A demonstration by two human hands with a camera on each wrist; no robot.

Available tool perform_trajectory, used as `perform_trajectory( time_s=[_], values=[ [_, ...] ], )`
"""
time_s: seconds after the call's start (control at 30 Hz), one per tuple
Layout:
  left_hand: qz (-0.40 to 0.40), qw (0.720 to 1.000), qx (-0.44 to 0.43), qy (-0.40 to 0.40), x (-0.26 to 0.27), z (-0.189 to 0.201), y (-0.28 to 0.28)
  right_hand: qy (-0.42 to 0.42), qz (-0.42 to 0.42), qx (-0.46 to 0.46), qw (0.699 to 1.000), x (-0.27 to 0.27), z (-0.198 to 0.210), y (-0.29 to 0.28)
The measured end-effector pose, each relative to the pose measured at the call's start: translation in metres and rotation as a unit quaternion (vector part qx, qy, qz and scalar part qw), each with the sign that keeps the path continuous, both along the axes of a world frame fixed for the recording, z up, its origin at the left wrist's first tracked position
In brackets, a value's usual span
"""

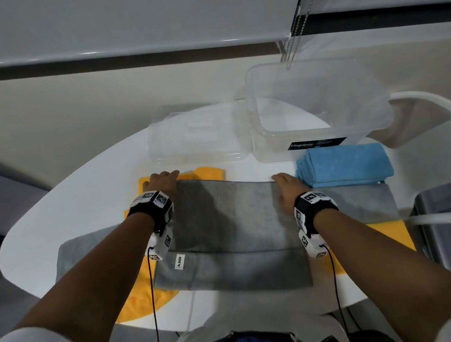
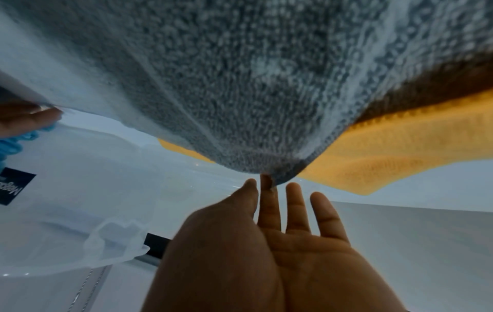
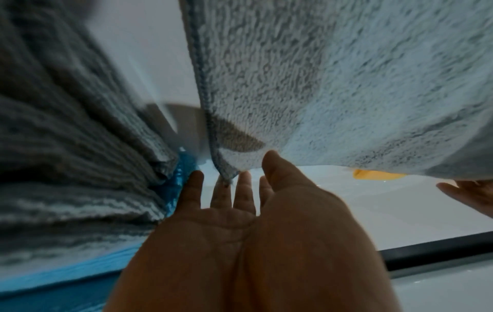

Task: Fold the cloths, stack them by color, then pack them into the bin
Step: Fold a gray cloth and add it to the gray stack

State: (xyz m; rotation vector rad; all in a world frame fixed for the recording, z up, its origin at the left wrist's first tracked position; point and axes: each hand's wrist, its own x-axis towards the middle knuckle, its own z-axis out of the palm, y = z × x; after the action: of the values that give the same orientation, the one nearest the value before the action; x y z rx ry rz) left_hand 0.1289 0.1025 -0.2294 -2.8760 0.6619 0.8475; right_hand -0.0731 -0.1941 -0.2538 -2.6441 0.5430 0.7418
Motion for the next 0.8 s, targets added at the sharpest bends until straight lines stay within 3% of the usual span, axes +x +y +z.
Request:
perform_trajectory(
  time_s=[0.13,0.23,0.43,0.8],
  values=[
    [0.025,0.999,-0.043,-0.011,-0.001,-0.003,0.0,-0.012,-0.03,-0.012,0.999,0.008,0.004,-0.004],
    [0.031,0.988,-0.152,-0.009,-0.002,-0.006,0.009,-0.062,-0.026,-0.009,0.998,0.005,0.01,-0.005],
    [-0.034,0.96,-0.277,-0.029,-0.026,0.008,0.041,-0.089,-0.004,0.019,0.996,-0.028,0.028,0.007],
    [-0.102,0.959,-0.257,-0.061,-0.075,0.002,0.095,-0.055,0.035,0.015,0.998,-0.083,0.029,0.03]
  ],
)
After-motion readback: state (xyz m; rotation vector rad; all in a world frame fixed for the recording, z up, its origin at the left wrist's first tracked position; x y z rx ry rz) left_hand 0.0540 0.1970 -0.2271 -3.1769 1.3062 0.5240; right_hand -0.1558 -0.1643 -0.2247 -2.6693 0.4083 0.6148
